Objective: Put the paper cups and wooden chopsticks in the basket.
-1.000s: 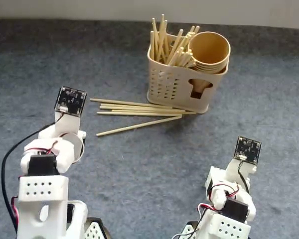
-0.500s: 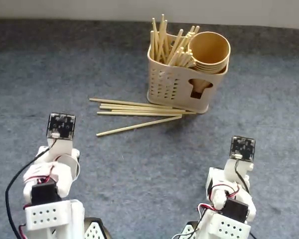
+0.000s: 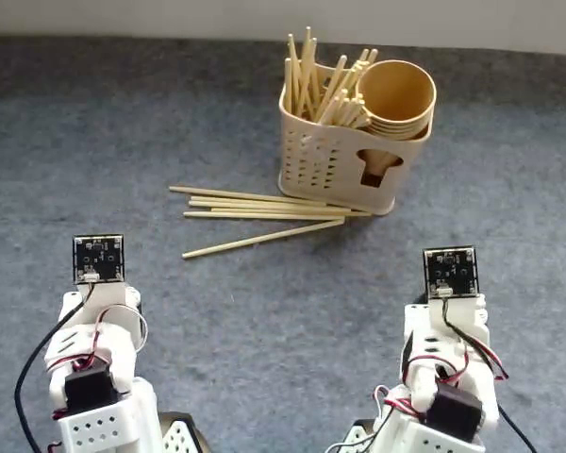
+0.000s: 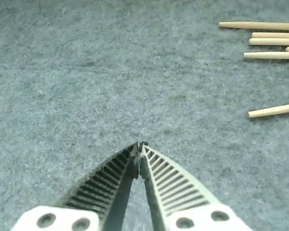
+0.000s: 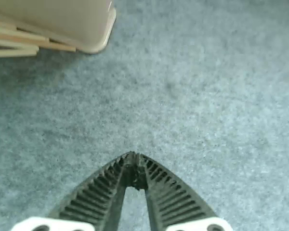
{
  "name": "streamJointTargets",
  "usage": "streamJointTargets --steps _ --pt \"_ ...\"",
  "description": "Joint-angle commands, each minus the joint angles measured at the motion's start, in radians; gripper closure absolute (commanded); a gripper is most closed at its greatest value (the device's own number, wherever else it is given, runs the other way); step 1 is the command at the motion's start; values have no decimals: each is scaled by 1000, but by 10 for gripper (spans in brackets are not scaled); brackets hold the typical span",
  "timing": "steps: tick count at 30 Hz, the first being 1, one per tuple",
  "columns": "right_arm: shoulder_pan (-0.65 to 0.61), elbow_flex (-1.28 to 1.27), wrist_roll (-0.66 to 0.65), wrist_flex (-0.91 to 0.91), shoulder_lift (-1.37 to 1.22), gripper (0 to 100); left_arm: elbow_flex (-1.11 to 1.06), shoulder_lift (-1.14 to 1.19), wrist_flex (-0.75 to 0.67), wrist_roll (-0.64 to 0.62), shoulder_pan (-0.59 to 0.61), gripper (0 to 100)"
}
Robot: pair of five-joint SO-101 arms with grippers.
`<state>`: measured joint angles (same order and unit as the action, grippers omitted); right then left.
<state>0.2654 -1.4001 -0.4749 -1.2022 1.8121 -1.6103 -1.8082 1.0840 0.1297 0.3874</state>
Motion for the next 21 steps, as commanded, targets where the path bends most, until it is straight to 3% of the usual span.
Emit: streamJointTargets --steps 1,5,9,16,21 --pt "-91 231 -12 -90 -41 992 4 -8 0 -11 10 973" --pt "-206 420 -12 -142 -222 992 -41 -8 -2 -11 8 973" --pt "-360 596 -12 -180 -458 992 -87 -7 -92 -11 -1 973" --pt "-639 782 -9 -197 -805 992 -85 -7 -86 -11 -1 973" --pt "-763 903 -9 -194 -1036 984 -85 -7 -86 -11 -1 973"
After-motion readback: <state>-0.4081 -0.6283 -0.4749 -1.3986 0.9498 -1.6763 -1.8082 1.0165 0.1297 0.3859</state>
